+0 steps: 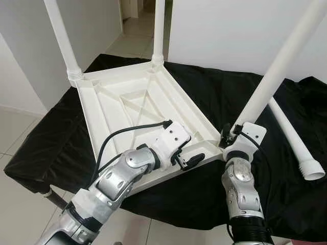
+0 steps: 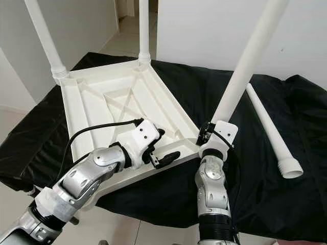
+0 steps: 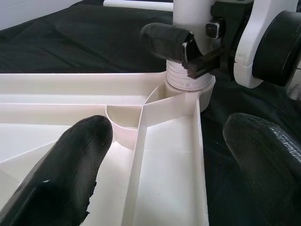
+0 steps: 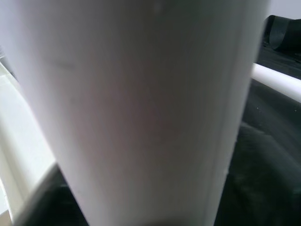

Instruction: Building children table

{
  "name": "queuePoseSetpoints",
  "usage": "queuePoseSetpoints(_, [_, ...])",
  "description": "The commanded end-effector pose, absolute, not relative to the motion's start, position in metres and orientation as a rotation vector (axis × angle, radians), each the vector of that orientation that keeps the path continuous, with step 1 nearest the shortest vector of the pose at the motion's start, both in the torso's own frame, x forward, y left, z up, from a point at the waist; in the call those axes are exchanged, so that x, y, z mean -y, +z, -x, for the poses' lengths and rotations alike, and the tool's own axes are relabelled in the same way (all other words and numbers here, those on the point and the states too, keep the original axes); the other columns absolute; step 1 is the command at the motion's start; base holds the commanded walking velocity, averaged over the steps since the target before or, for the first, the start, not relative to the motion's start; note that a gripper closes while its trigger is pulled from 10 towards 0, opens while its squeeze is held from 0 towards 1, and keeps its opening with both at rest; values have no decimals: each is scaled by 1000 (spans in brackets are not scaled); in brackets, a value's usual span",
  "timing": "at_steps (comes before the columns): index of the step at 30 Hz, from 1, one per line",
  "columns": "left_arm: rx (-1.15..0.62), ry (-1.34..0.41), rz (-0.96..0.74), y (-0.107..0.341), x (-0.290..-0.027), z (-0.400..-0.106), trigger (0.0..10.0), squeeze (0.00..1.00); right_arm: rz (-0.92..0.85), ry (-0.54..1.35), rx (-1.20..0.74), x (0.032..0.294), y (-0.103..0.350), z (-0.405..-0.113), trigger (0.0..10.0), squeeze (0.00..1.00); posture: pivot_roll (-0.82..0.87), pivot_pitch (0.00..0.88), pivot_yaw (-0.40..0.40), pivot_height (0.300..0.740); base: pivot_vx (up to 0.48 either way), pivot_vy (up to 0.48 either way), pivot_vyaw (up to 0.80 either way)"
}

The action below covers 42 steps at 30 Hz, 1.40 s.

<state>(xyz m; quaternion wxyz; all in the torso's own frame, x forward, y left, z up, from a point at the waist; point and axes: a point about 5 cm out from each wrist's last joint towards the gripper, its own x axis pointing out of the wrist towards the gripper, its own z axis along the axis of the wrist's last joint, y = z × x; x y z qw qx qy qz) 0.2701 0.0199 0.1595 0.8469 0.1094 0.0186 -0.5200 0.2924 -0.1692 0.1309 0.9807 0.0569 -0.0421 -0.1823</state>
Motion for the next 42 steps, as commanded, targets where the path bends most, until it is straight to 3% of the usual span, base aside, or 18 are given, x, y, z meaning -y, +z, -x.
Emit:
queuePoseSetpoints(1, [-43,-1226,-243,163,-18,-265,10000,0,-110,-332,102,167,130,-287,10000,1000,-76,0,-17,740,0,0,0])
queuePoseSetpoints(10, [-41,-1219,-246,164,-19,-266,10000,0,-90,-235,152,171,134,-276,10000,1000,-79,0,-17,740,0,0,0])
queuePoseSetpoints(11, [-42,-1218,-245,164,-20,-266,10000,0,-107,-184,163,170,135,-274,10000,329,-79,0,-17,740,0,0,0])
queuePoseSetpoints(12, [-42,-1218,-245,164,-20,-266,10000,0,-107,-184,163,170,135,-274,10000,329,-79,0,-17,740,0,0,0])
queuePoseSetpoints(13, [-43,-1218,-245,164,-20,-266,10000,0,-137,-121,174,168,135,-272,10000,0,-78,0,-17,740,0,0,0])
queuePoseSetpoints(18, [-45,-1219,-246,163,-20,-265,10000,0,-150,9,209,173,138,-268,10000,0,-78,0,-18,740,0,0,0])
queuePoseSetpoints(30, [-43,-1214,-248,164,-20,-267,10000,0,36,183,155,214,134,-283,10000,0,-73,0,-13,740,0,0,0])
queuePoseSetpoints(42, [-37,-1228,-259,166,-18,-269,10000,0,92,492,113,204,140,-315,10000,0,-78,0,6,740,0,0,0])
